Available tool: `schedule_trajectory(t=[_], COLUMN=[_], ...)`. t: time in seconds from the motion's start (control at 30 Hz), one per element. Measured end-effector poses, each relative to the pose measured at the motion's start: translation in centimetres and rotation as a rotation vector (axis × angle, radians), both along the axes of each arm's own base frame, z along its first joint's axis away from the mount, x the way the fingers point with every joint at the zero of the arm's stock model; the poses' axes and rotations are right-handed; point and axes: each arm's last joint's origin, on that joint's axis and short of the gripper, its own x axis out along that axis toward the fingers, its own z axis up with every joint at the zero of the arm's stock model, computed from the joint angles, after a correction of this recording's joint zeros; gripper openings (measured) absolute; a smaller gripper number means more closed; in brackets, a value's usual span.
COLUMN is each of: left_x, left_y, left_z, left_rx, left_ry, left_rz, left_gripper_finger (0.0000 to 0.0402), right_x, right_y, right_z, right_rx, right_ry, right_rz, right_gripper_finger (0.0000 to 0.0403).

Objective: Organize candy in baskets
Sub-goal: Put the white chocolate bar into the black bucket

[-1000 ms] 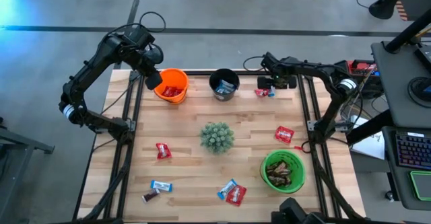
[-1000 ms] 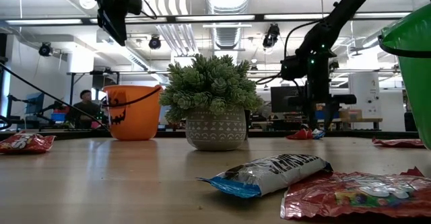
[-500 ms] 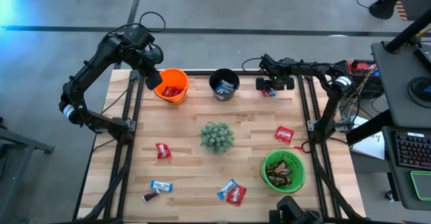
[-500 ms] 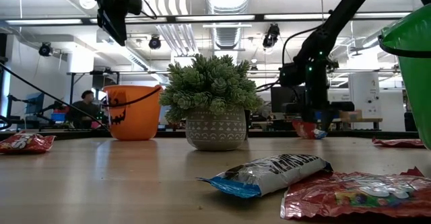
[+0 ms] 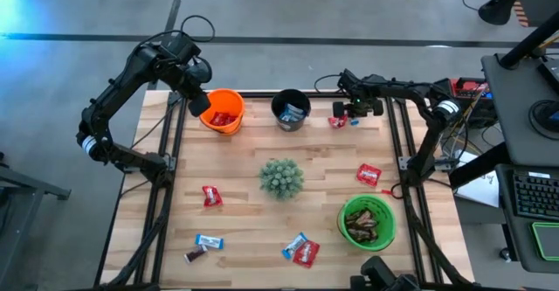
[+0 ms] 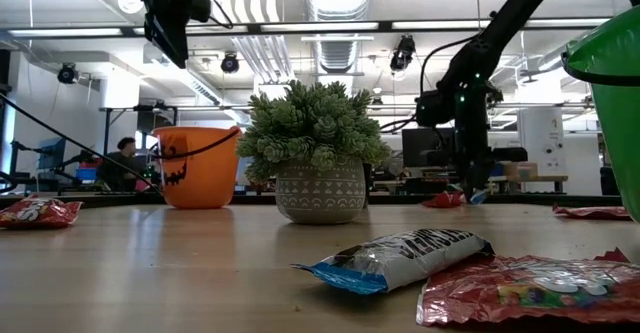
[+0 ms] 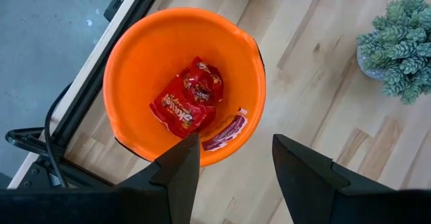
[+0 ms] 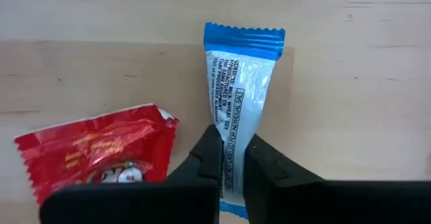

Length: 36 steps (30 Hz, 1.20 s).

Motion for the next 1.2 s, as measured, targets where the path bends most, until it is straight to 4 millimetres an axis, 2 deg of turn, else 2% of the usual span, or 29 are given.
schedule_trajectory(t=[0.17, 0.5, 0.67, 0.8, 0.97, 1.2], left_x=[0.0, 0.0, 0.0, 0.0, 0.0, 0.0], left_y=[0.0, 0.0, 0.0, 0.0, 0.0, 0.0], left_z=[0.0, 0.0, 0.0, 0.0, 0.0, 0.0], left_rx=[0.0, 0.0, 0.0, 0.0, 0.0, 0.0], left_ry=[0.0, 0.0, 0.0, 0.001, 0.001, 0.001], left_rz=[0.0, 0.0, 0.0, 0.0, 0.0, 0.0], left_gripper_finger=[0.0168, 0.0168, 0.0168, 0.0168, 0.0168, 0.0168], right_x=[-0.4, 0.1, 0.2, 0.6, 1.6, 5.2], right_y=[0.6, 2.8, 3.1, 2.9, 2.8, 2.8], right_z=[2.4, 11.9, 15.2, 16.3, 15.8, 15.6], right_rx=[-0.04, -0.305, -0.402, -0.429, -0.419, -0.436], right_ry=[-0.033, -0.252, -0.315, -0.331, -0.33, -0.523], right_rz=[0.011, 0.08, 0.121, 0.14, 0.168, 0.279], right_gripper_finger=[0.0018, 0.0018, 0.0018, 0.0018, 0.0018, 0.0018])
